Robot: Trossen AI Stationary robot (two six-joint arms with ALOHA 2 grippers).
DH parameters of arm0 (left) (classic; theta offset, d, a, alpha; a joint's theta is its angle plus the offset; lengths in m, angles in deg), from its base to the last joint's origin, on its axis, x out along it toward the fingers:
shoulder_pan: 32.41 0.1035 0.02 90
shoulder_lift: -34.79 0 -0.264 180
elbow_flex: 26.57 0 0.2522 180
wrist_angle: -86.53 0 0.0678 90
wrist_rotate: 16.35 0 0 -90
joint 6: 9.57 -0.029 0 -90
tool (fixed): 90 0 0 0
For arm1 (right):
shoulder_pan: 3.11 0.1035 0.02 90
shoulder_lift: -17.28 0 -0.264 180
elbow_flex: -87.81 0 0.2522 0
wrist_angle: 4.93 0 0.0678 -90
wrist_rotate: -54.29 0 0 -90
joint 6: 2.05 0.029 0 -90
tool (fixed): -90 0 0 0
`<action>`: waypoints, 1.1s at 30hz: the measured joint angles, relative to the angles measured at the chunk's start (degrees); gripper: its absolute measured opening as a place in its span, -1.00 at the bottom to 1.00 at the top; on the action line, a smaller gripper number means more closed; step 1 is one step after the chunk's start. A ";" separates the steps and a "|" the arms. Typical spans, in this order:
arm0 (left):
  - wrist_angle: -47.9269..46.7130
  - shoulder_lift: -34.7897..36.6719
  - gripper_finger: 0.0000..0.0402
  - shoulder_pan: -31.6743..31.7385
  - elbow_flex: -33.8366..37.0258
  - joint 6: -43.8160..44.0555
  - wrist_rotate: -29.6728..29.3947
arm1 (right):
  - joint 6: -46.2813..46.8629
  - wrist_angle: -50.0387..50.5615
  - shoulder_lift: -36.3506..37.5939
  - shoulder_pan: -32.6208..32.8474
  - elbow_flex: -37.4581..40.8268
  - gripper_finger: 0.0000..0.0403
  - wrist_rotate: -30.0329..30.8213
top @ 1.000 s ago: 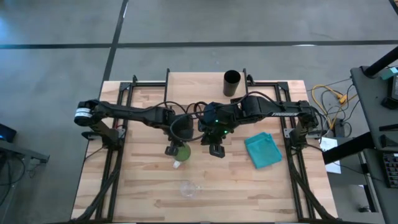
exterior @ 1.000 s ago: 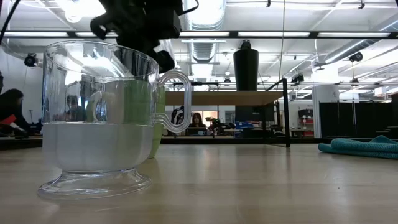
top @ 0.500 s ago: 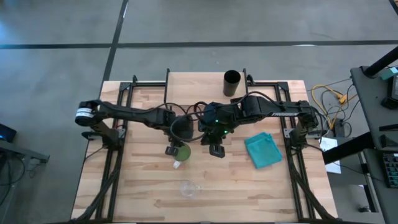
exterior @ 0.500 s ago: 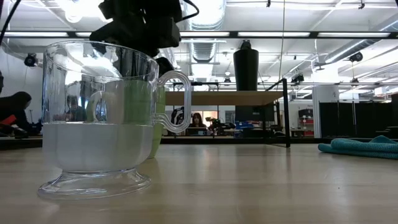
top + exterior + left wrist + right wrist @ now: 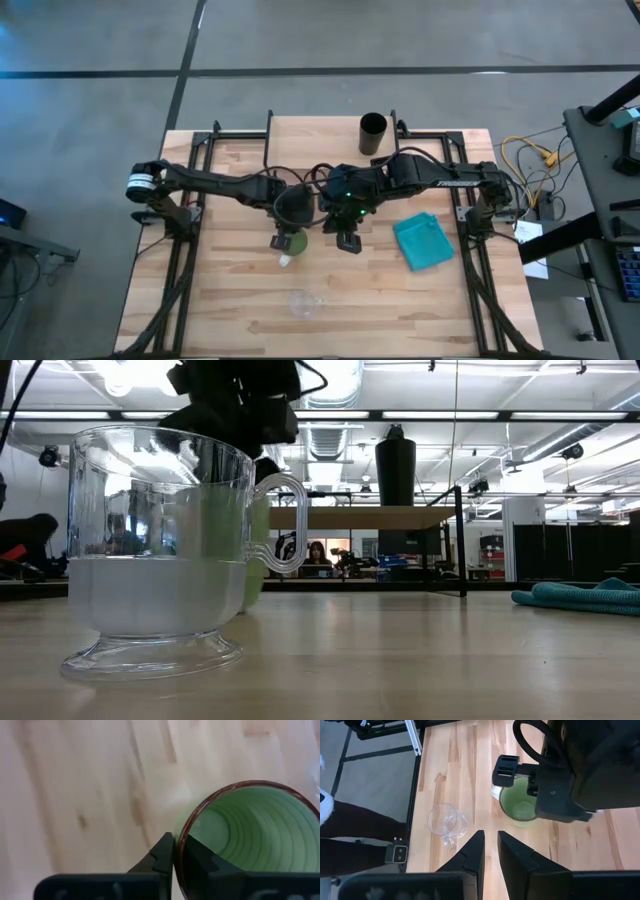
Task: Stack small to large cups/mugs on shelf
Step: Put the green mug on the shelf
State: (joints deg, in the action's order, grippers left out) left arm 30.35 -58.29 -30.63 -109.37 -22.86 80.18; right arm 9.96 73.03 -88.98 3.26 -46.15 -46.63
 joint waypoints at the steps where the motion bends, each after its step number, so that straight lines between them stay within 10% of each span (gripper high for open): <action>1: -0.01 0.00 -0.96 0.00 -0.52 0.58 -0.97 | 0.00 -0.01 0.00 0.00 0.00 -0.76 0.00; 23: -17.78 0.09 -0.99 5.51 -26.03 4.10 -3.97 | 4.52 5.49 2.84 0.00 0.00 -0.76 0.71; 33: -19.49 0.09 -0.99 15.32 -33.31 4.05 -3.96 | 6.18 10.36 6.66 -0.02 0.00 -0.76 13.43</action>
State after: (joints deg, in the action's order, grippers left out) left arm 10.86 -58.20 -15.31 -142.68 -18.80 76.22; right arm 16.14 83.39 -82.33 3.24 -46.15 -33.20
